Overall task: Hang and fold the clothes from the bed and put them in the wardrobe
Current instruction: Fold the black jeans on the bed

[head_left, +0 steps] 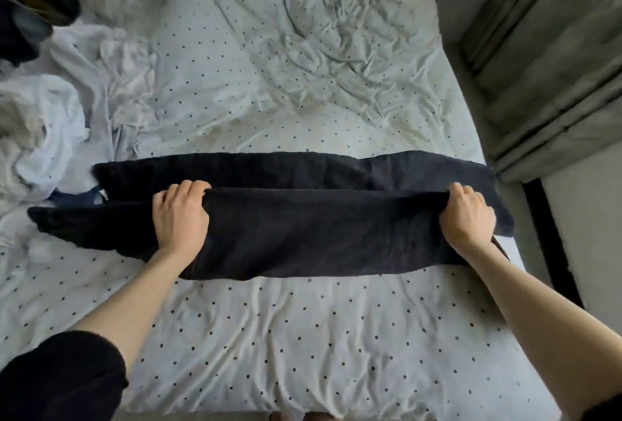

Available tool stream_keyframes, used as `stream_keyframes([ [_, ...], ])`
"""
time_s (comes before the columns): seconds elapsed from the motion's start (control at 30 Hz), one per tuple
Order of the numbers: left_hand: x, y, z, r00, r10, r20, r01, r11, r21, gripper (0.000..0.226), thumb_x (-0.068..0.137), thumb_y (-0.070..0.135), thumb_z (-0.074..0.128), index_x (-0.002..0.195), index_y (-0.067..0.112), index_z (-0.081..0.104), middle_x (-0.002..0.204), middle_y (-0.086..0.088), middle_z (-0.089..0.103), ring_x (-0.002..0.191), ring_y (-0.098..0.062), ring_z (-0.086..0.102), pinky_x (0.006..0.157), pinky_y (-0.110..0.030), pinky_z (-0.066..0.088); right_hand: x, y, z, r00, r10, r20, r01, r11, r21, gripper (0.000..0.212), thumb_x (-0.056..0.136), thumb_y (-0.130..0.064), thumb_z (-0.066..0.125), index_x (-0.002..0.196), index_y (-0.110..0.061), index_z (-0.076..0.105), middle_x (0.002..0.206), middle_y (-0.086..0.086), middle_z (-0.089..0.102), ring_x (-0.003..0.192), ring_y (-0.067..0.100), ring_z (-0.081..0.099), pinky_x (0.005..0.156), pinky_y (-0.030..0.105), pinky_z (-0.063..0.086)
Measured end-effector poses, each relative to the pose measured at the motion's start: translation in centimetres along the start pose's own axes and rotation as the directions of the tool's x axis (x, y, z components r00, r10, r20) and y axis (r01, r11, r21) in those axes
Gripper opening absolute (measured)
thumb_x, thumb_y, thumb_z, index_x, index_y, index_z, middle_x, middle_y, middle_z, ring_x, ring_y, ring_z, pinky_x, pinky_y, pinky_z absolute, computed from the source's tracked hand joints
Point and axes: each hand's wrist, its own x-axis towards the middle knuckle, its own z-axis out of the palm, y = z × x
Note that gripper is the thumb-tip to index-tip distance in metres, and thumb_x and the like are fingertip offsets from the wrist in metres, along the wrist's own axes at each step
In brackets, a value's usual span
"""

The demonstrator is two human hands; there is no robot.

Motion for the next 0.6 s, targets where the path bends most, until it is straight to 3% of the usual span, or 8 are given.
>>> stream_keyframes([
  [0.13, 4.6, -0.2, 1.8, 0.999, -0.053, 0.014, 0.052, 0.998, 0.029, 0.029, 0.081, -0.011, 0.054, 0.103, 0.002, 0.067, 0.090, -0.018, 0.065, 0.086, -0.037, 0.058, 0.081, -0.047, 0.035, 7.3, -1.9, -0.2, 0.997, -0.042, 0.065, 0.041, 0.999, 0.026, 0.033, 0.083, 0.002, 0.045, 0.113, -0.006, 0.056, 0.113, 0.017, 0.059, 0.108, 0.036, 0.051, 0.072, 0.038, 0.037],
  [0.23, 7.2, -0.1, 4.3, 0.990, -0.119, 0.080, 0.116, 0.992, 0.041, 0.030, 0.082, -0.011, 0.053, 0.106, 0.002, 0.066, 0.095, -0.017, 0.066, 0.090, -0.037, 0.058, 0.082, -0.046, 0.034, 12.0, -3.9, 1.5, 0.993, 0.011, 0.120, -0.022, 0.995, 0.094, 0.032, 0.084, 0.001, 0.043, 0.112, -0.004, 0.057, 0.111, 0.020, 0.059, 0.109, 0.038, 0.049, 0.072, 0.037, 0.036],
  [0.33, 8.3, 0.3, 6.2, 0.974, -0.177, 0.144, 0.172, 0.984, 0.048, 0.031, 0.083, -0.009, 0.052, 0.108, 0.003, 0.065, 0.098, -0.015, 0.067, 0.093, -0.036, 0.058, 0.084, -0.043, 0.033, 13.8, -4.9, 3.6, 0.982, 0.075, 0.174, -0.101, 0.984, 0.146, 0.029, 0.084, 0.002, 0.043, 0.109, -0.002, 0.057, 0.110, 0.020, 0.058, 0.106, 0.038, 0.050, 0.068, 0.035, 0.037],
  [0.47, 9.6, 0.4, 7.8, 0.970, -0.182, 0.163, 0.182, 0.983, 0.012, 0.024, 0.088, -0.002, 0.054, 0.109, 0.004, 0.064, 0.102, -0.016, 0.065, 0.096, -0.036, 0.057, 0.088, -0.044, 0.033, 14.7, -5.1, 5.3, 0.987, 0.055, 0.151, -0.070, 0.993, 0.098, 0.022, 0.087, 0.002, 0.045, 0.107, 0.000, 0.055, 0.110, 0.020, 0.055, 0.096, 0.038, 0.053, 0.063, 0.034, 0.033],
  [0.53, 10.0, 0.7, 8.7, 0.968, -0.190, 0.167, 0.195, 0.981, -0.015, 0.024, 0.093, 0.006, 0.053, 0.115, 0.006, 0.062, 0.107, -0.018, 0.059, 0.101, -0.038, 0.053, 0.095, -0.048, 0.033, 14.8, -5.2, 6.0, 0.986, 0.065, 0.153, -0.078, 0.994, 0.081, 0.019, 0.092, -0.001, 0.045, 0.108, 0.001, 0.053, 0.114, 0.021, 0.053, 0.096, 0.039, 0.054, 0.063, 0.035, 0.033],
  [0.6, 9.8, 1.5, 9.3, 0.959, -0.202, 0.199, 0.212, 0.977, -0.025, 0.030, 0.095, 0.008, 0.048, 0.124, 0.009, 0.056, 0.119, -0.017, 0.054, 0.113, -0.037, 0.046, 0.108, -0.053, 0.022, 14.6, -5.5, 6.5, 0.985, 0.072, 0.159, -0.084, 0.994, 0.072, 0.022, 0.090, 0.002, 0.044, 0.111, 0.002, 0.052, 0.117, 0.022, 0.051, 0.101, 0.039, 0.052, 0.066, 0.037, 0.036],
])
